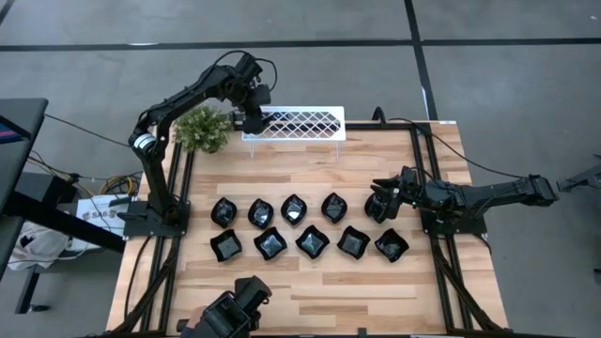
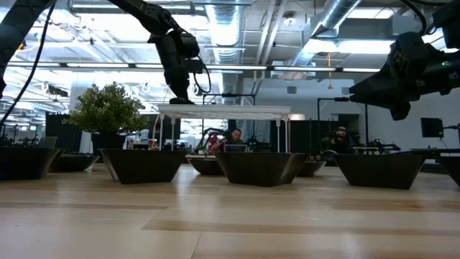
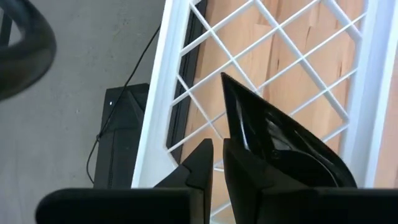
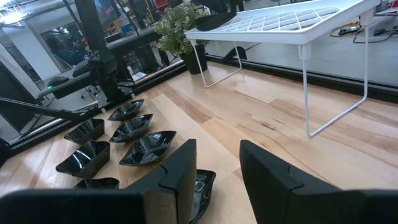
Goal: Pick & Place Mini shaped plates
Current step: Stack the black drop shaped plate on top of the black drop shaped plate on the shelf
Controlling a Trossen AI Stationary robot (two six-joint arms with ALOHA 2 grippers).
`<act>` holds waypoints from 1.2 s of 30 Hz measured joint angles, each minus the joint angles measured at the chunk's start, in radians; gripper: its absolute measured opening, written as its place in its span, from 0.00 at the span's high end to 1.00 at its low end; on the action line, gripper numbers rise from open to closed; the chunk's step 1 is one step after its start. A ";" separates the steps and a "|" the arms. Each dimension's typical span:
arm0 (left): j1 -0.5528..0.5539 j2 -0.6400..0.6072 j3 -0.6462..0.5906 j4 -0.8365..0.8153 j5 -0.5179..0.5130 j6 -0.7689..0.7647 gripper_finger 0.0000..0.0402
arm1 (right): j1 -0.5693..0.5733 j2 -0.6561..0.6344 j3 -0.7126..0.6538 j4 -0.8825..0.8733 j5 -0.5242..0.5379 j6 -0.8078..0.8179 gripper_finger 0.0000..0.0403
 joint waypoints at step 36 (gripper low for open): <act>-0.082 -0.140 -0.115 -0.017 0.051 -0.242 0.90 | 0.000 0.000 0.000 0.000 0.000 0.000 0.70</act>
